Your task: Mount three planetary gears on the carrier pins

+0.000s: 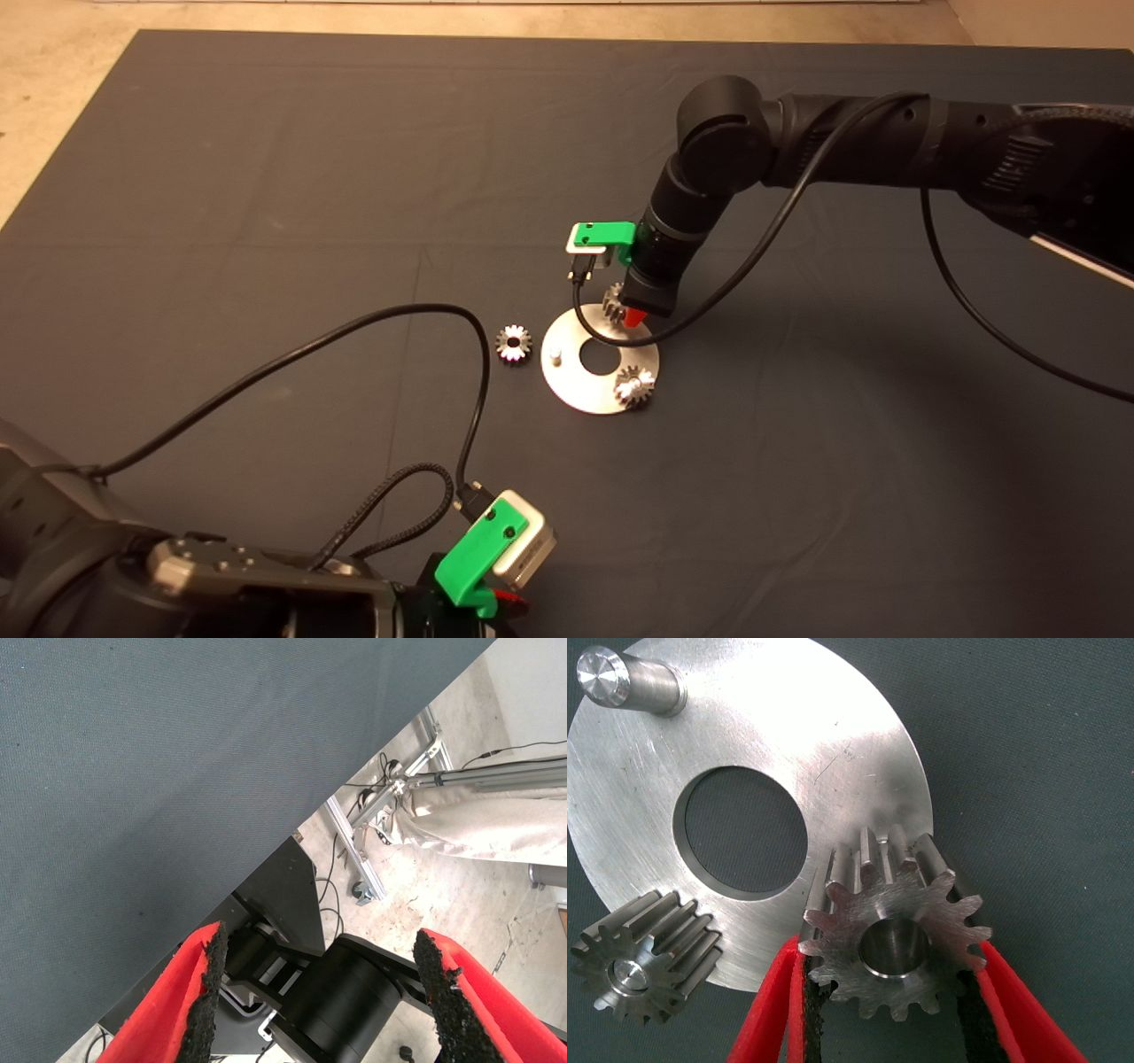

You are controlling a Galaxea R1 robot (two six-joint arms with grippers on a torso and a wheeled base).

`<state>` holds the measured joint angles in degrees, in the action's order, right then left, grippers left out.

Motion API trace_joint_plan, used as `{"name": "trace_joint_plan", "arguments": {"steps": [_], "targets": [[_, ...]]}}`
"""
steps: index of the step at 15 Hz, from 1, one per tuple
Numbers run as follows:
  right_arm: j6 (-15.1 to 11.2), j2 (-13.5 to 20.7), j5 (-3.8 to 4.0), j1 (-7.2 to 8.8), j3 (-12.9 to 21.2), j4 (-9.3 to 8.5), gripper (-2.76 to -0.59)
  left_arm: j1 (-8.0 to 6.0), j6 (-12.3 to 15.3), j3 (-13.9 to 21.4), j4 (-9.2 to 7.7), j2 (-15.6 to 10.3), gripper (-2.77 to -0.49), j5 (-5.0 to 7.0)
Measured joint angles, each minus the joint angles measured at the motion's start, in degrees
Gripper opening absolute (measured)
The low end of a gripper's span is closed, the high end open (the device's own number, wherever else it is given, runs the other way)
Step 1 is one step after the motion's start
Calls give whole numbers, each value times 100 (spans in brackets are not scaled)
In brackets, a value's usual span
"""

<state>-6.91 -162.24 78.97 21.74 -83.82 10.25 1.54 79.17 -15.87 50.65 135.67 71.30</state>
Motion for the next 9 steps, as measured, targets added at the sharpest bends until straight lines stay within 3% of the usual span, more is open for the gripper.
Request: {"name": "trace_joint_plan", "arguments": {"steps": [5, 9], "targets": [[2, 0, 7, 26, -5, 0, -252, 0, 0, 0, 0, 0, -180, 2], [2, -13, 9, 169, -5, -52, -252, 0, 0, 0, 0, 0, -180, 2]]}}
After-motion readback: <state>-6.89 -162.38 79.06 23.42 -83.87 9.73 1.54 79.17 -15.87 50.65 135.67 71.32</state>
